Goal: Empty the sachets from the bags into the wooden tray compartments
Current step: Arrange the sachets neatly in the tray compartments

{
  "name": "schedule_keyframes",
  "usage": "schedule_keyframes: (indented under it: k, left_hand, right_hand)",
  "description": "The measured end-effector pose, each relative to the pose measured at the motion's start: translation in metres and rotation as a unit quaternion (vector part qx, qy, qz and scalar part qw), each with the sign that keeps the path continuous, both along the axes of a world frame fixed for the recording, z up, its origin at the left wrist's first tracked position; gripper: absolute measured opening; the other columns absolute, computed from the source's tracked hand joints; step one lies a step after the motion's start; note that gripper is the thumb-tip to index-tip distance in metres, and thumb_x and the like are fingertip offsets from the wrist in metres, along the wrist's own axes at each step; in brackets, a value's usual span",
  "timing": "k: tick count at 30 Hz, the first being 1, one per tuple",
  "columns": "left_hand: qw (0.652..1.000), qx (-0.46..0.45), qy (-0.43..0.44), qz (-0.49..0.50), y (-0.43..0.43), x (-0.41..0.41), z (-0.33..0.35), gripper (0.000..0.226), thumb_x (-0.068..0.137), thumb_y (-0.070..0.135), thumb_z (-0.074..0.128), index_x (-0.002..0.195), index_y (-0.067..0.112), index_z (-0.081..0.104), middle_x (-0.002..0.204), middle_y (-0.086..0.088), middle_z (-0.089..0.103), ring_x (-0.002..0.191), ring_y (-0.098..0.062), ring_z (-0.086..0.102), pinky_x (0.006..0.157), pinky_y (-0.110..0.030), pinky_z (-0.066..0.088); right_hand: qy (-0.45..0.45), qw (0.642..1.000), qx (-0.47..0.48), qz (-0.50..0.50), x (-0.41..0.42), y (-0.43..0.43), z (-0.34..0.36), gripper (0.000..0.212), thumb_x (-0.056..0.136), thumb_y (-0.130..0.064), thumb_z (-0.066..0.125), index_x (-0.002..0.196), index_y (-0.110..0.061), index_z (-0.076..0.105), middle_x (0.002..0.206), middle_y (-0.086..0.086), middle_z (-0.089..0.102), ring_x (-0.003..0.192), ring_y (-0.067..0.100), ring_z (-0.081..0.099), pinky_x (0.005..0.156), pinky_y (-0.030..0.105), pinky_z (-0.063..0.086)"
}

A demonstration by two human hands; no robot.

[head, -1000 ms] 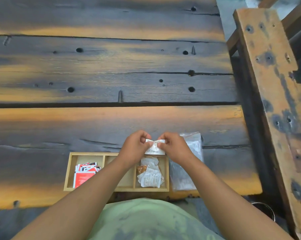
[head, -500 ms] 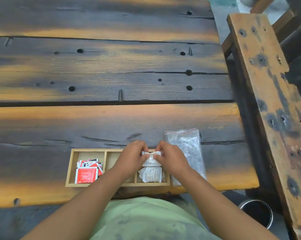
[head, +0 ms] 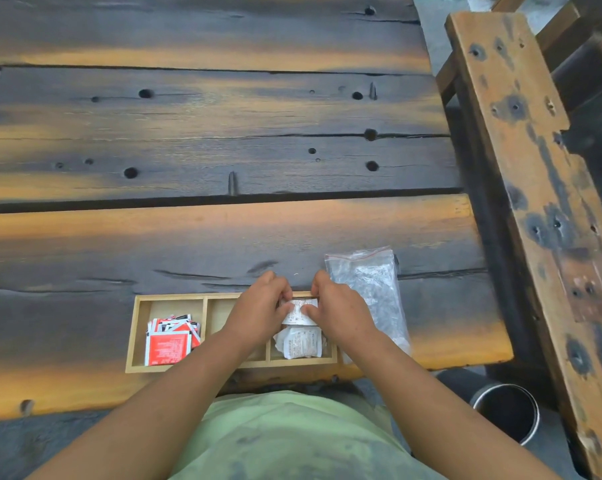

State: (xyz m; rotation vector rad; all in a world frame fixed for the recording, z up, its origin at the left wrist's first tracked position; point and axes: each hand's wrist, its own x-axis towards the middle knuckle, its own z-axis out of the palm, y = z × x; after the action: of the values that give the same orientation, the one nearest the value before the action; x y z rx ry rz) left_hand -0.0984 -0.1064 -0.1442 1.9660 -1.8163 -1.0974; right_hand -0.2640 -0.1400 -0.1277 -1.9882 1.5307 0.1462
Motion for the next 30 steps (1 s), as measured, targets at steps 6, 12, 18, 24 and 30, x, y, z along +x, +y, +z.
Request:
schedule_keyframes:
  k: [6,12,18,24,30]
  left_hand:
    - [1.000,0.001,-0.007,-0.026,0.0018,0.0022,-0.0019,0.014,0.088,0.029,0.070,0.095,0.024,0.058,0.093,0.010,0.045,0.080,-0.011,0.053,0.072,-0.031,0.049]
    - [0.999,-0.009,-0.022,-0.043,0.0019,0.0015,-0.0034,0.015,0.088,0.029,0.070,0.095,0.022,0.059,0.095,0.007,0.045,0.079,-0.014,0.054,0.073,-0.035,0.051]
    - [0.998,-0.014,-0.035,-0.050,0.0024,0.0009,-0.0048,0.016,0.088,0.028,0.070,0.095,0.023,0.057,0.095,0.007,0.044,0.077,-0.014,0.054,0.071,-0.036,0.052]
    - [0.998,-0.011,-0.038,-0.052,0.0018,0.0002,-0.0038,0.016,0.089,0.028,0.069,0.094,0.023,0.055,0.095,0.006,0.044,0.077,-0.014,0.054,0.071,-0.036,0.052]
    - [0.998,-0.004,-0.035,-0.048,0.0017,-0.0006,-0.0020,0.015,0.089,0.027,0.069,0.094,0.024,0.055,0.096,0.006,0.045,0.078,-0.015,0.055,0.072,-0.038,0.052]
  right_hand:
    - [-0.003,1.000,-0.002,-0.005,-0.0004,0.0008,-0.0012,0.027,0.092,-0.035,0.065,0.103,-0.021,0.044,0.075,-0.004,0.058,0.065,0.018,0.057,0.055,0.033,0.045]
    - [0.002,1.000,-0.011,-0.007,0.0004,0.0031,-0.0019,0.025,0.093,-0.034,0.063,0.104,-0.020,0.045,0.077,-0.002,0.060,0.066,0.020,0.058,0.058,0.034,0.047]
    - [0.011,1.000,-0.019,-0.002,0.0020,0.0043,-0.0025,0.023,0.094,-0.032,0.062,0.103,-0.020,0.045,0.077,0.000,0.062,0.067,0.021,0.060,0.062,0.039,0.054]
    - [0.008,1.000,-0.027,-0.005,0.0022,0.0056,-0.0041,0.022,0.094,-0.031,0.062,0.102,-0.020,0.045,0.077,-0.001,0.062,0.068,0.020,0.060,0.063,0.040,0.054]
    - [-0.003,1.000,-0.024,-0.013,0.0018,0.0058,-0.0048,0.022,0.093,-0.032,0.062,0.103,-0.021,0.046,0.077,-0.003,0.060,0.069,0.018,0.059,0.062,0.035,0.051]
